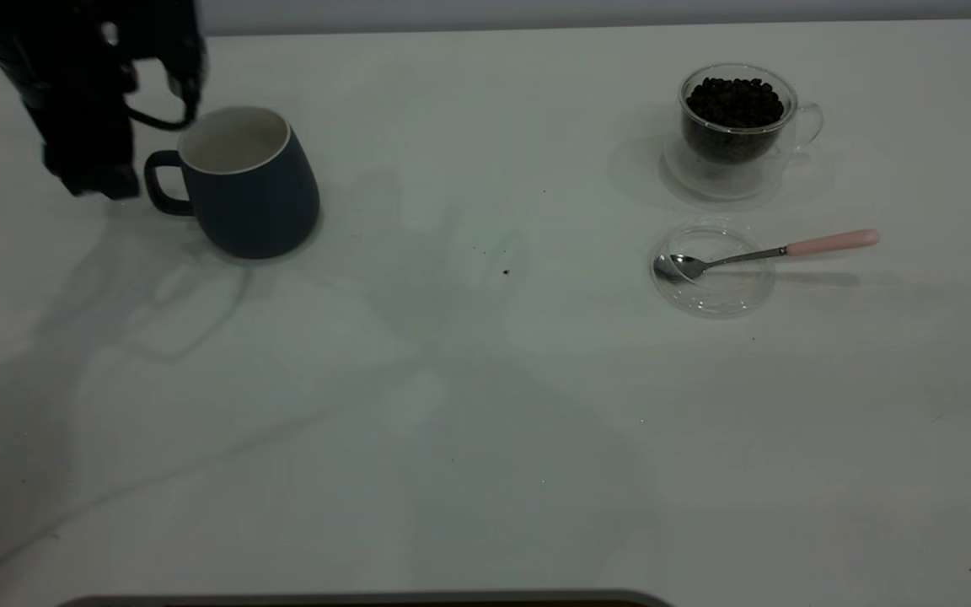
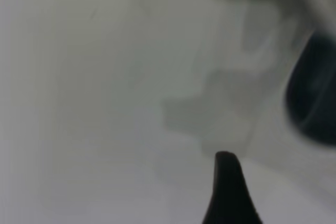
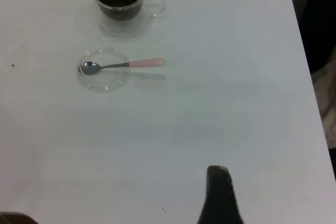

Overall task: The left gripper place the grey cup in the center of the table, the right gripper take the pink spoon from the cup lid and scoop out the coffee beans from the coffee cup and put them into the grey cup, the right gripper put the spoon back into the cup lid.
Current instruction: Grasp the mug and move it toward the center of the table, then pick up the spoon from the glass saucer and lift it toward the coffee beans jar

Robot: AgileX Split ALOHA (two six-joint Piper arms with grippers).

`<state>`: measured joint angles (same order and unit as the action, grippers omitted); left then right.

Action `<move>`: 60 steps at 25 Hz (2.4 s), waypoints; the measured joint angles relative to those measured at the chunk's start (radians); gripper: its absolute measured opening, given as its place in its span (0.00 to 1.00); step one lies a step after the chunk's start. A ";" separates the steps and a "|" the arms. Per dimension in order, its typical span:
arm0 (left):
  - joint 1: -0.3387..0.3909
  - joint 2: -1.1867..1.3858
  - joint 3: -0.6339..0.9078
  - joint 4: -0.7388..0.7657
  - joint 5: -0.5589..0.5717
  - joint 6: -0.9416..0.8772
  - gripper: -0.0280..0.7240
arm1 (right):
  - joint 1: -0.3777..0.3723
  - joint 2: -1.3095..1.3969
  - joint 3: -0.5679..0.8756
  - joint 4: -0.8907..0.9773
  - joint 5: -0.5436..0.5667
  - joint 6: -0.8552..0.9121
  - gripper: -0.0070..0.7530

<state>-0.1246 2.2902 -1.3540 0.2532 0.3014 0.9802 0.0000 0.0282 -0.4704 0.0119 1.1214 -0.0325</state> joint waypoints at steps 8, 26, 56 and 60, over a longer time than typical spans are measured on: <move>-0.040 0.046 0.000 -0.165 -0.047 0.177 0.79 | 0.000 0.000 0.000 0.001 0.001 0.000 0.78; -0.274 0.051 0.000 -0.313 -0.137 0.246 0.79 | 0.000 0.000 0.000 0.001 0.001 0.000 0.78; -0.266 -0.742 0.000 -0.312 0.551 -0.402 0.79 | 0.000 0.000 0.000 0.001 0.001 0.000 0.78; -0.266 -0.854 0.000 -0.261 0.789 -0.579 0.79 | 0.000 0.000 0.000 0.001 0.001 0.000 0.78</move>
<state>-0.3908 1.4366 -1.3540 -0.0080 1.0901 0.4013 0.0000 0.0282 -0.4704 0.0128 1.1223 -0.0325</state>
